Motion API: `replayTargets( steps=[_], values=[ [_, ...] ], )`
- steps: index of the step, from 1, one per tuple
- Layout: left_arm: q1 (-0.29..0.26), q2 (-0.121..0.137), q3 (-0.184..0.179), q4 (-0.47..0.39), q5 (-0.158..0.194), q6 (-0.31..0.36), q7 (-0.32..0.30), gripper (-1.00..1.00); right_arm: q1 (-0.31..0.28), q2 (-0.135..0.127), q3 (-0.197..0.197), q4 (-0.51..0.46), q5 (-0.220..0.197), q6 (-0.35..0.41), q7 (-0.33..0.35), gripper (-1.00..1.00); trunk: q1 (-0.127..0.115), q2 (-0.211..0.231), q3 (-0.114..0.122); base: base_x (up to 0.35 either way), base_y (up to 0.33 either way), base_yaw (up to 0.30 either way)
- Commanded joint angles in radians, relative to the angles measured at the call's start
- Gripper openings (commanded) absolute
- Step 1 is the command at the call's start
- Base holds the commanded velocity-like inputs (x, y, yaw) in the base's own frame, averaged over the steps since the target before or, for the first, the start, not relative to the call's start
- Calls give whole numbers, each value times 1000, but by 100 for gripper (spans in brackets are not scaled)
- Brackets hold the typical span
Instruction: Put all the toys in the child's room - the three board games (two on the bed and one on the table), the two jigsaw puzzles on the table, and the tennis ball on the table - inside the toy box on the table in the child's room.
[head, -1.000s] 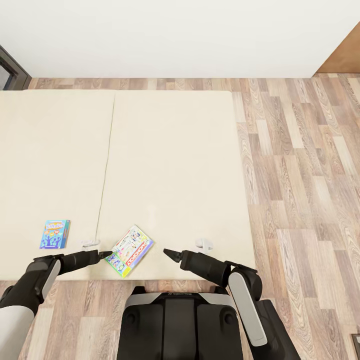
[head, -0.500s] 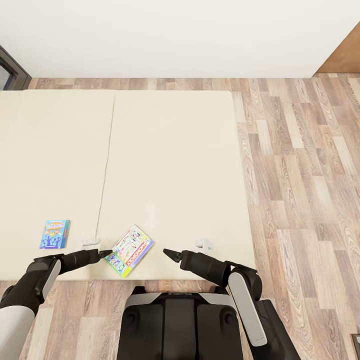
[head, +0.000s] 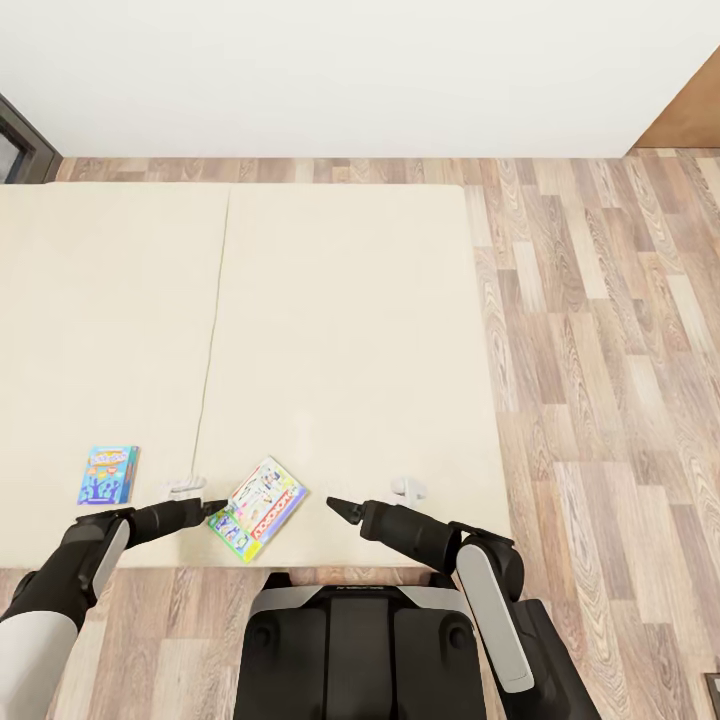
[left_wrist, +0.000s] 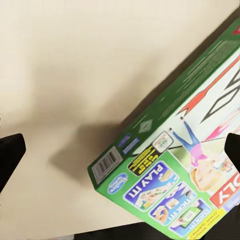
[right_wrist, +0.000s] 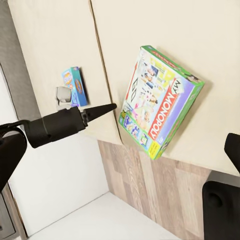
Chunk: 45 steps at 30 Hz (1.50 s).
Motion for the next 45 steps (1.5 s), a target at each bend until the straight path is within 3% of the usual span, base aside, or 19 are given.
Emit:
replayTargets(
  steps=[1,11,18,24,45],
  values=[
    [0,-2,2,-1,6,8,5,100,0,1,-1,-1,6,4,6,100,1,-2,-1,17,0,0],
    [-1,-21,-10,2,4,6,50,100,0,-1,-1,-6,6,5,7,100,1,-2,-1,5,0,0],
    [0,-31,-80,6,4,-9,84,100,0,-2,-1,-6,5,6,8,100,1,-2,-5,0,0,0],
    [-1,-36,-108,7,5,-13,116,100,0,-2,-1,-6,5,6,9,100,1,-2,-13,0,0,0],
    [0,-53,-117,7,7,-14,128,100,0,-3,-2,-1,5,5,10,100,1,-2,-40,0,0,0]
  ],
)
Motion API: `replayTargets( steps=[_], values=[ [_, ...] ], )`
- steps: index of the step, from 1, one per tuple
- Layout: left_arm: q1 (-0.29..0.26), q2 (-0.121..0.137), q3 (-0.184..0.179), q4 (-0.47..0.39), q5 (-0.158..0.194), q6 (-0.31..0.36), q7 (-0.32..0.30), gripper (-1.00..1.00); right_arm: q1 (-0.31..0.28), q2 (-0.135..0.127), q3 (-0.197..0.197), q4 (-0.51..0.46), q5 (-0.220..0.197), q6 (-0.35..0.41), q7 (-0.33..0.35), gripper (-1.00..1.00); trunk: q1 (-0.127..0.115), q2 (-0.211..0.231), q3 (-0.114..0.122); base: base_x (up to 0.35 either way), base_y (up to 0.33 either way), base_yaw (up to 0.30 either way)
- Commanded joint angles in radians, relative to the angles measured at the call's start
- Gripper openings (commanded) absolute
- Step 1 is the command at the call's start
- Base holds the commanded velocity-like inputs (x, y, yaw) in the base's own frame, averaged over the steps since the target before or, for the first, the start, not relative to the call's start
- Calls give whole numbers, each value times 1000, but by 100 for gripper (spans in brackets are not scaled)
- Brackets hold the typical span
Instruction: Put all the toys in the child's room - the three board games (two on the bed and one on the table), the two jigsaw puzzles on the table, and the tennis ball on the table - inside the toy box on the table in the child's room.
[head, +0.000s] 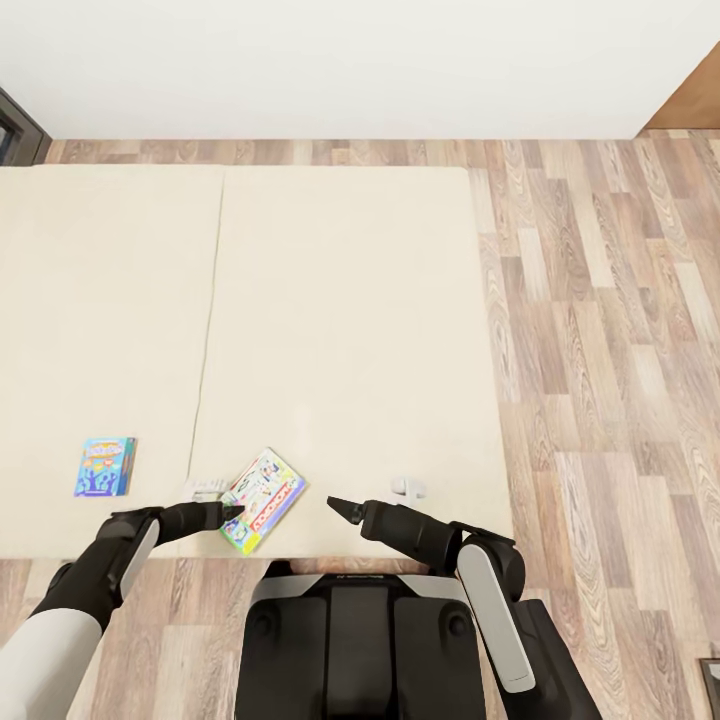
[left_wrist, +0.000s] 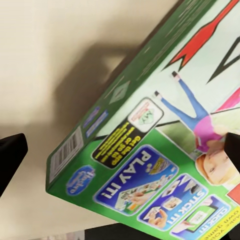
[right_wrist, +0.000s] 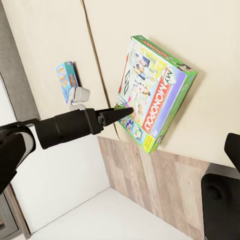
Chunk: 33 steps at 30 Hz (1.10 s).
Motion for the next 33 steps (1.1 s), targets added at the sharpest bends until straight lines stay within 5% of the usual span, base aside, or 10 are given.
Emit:
replayTargets(
  steps=[1,33],
  values=[
    [0,-10,5,20,3,-6,-2,100,0,1,-1,0,7,4,6,100,2,-1,-1,0,-15,0],
    [0,-28,5,20,4,-5,-5,100,0,1,-2,3,5,4,7,100,2,-1,-2,0,-92,0]
  ],
)
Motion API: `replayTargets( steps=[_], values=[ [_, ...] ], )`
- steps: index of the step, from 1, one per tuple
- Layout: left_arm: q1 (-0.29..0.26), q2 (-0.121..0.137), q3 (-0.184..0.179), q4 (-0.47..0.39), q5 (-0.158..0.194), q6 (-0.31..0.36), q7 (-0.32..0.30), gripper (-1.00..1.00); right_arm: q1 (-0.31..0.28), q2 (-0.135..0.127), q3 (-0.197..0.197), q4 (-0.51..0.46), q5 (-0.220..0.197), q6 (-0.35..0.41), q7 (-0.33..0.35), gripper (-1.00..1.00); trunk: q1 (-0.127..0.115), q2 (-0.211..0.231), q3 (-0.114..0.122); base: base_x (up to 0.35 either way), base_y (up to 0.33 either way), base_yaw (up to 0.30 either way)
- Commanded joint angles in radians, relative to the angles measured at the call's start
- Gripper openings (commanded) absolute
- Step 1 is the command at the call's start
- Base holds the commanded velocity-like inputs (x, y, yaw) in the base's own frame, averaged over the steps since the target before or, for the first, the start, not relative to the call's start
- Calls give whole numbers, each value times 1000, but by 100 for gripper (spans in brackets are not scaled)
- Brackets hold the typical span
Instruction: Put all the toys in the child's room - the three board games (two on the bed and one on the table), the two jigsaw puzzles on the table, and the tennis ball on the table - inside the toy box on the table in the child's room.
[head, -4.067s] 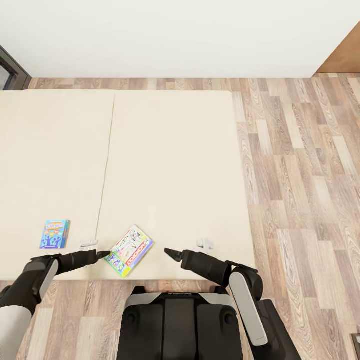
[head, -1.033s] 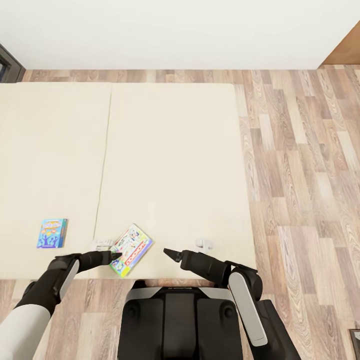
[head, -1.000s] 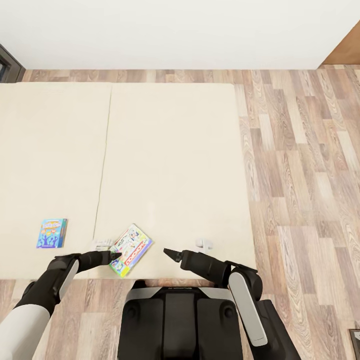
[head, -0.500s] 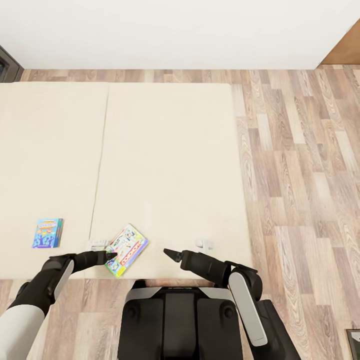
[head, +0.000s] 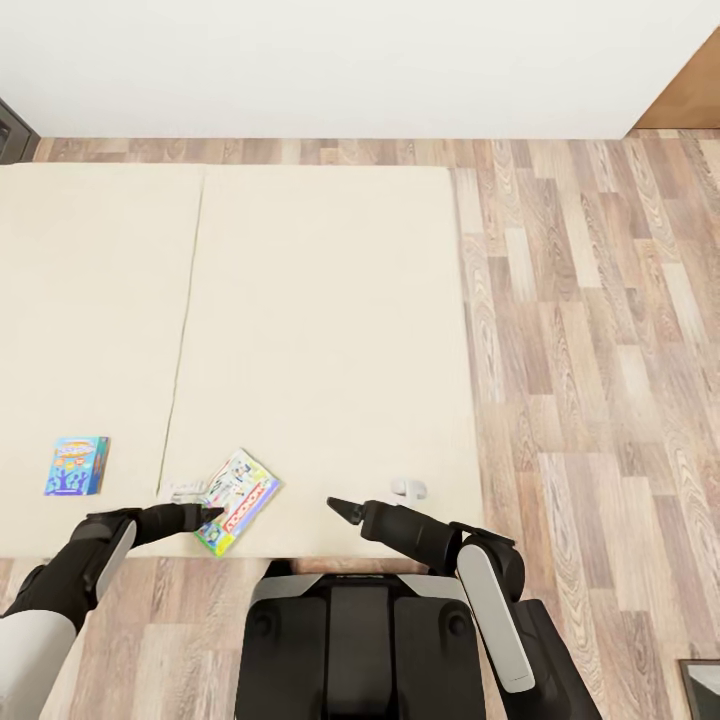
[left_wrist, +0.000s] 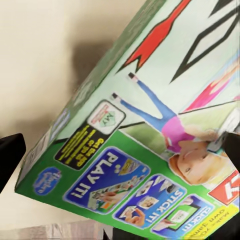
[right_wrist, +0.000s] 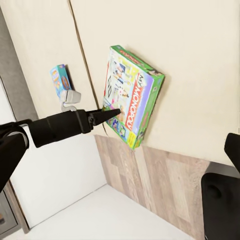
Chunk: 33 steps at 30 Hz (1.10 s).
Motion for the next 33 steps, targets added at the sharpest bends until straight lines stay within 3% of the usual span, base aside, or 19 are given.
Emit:
replayTargets(
  steps=[1,9,27,33],
  values=[
    [1,-98,6,2,0,3,-1,100,0,0,-1,0,7,4,6,100,1,-1,-1,0,-80,0],
    [1,-98,2,2,0,3,-1,100,0,0,-1,0,7,4,6,100,1,-1,-1,0,-150,0],
    [1,-98,1,2,0,3,-6,100,0,0,-1,0,6,5,8,100,1,-1,-1,0,-13,0],
    [1,-98,1,2,0,3,-6,100,0,0,-1,0,7,6,8,100,1,-1,-1,0,-191,0]
  ],
)
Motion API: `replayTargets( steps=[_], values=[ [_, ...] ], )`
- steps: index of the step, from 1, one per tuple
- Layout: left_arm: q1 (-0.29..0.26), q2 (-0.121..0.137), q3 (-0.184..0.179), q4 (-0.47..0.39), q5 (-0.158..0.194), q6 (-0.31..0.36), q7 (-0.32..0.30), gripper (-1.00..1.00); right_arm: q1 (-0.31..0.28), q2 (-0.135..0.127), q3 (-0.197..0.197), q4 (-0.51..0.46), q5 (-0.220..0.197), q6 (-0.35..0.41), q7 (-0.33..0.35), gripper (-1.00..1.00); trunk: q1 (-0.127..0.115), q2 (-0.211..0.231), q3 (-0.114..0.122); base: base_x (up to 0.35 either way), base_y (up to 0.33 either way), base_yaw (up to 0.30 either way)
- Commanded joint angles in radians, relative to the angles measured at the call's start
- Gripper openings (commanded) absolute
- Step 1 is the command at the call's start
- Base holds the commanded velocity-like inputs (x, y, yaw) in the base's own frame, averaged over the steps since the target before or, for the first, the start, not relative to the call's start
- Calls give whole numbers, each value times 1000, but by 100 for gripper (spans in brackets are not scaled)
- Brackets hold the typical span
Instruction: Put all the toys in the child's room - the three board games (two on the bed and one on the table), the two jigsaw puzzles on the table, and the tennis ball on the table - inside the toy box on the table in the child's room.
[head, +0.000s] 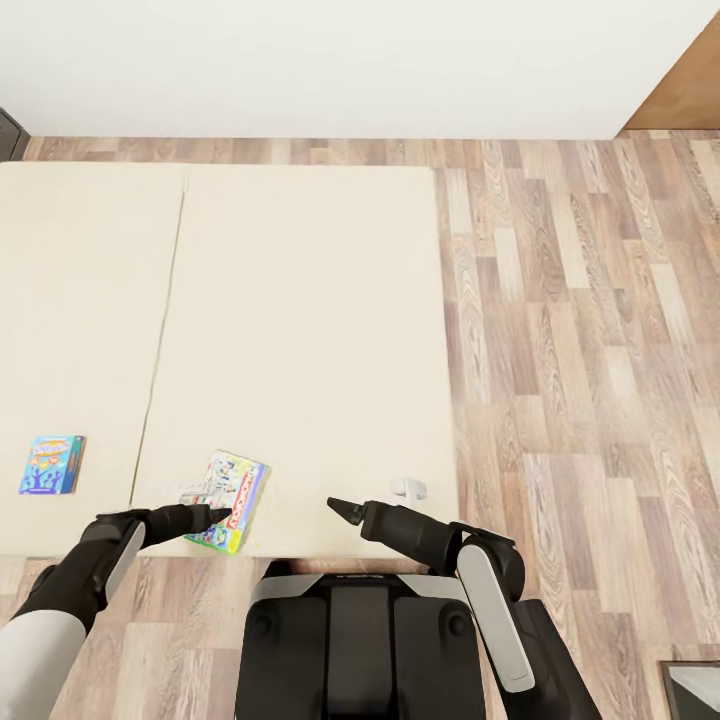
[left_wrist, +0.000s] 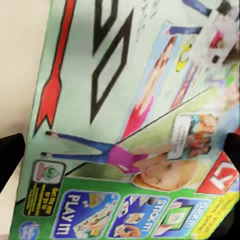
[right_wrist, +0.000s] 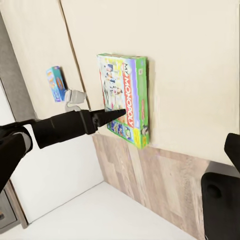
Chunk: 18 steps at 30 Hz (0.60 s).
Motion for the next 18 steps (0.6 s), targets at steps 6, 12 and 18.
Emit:
replayTargets(
  steps=[6,12,18],
  values=[
    [1,-72,2,-1,8,10,-3,100,0,0,-1,-1,6,4,7,100,1,-1,-1,0,-94,0],
    [0,-73,2,-1,8,10,-3,100,0,0,-1,0,6,4,7,100,1,-1,-1,0,-73,0],
    [0,-72,2,-1,9,10,-3,100,0,0,-1,-1,6,4,7,100,1,-1,-1,0,-153,0]
  ],
)
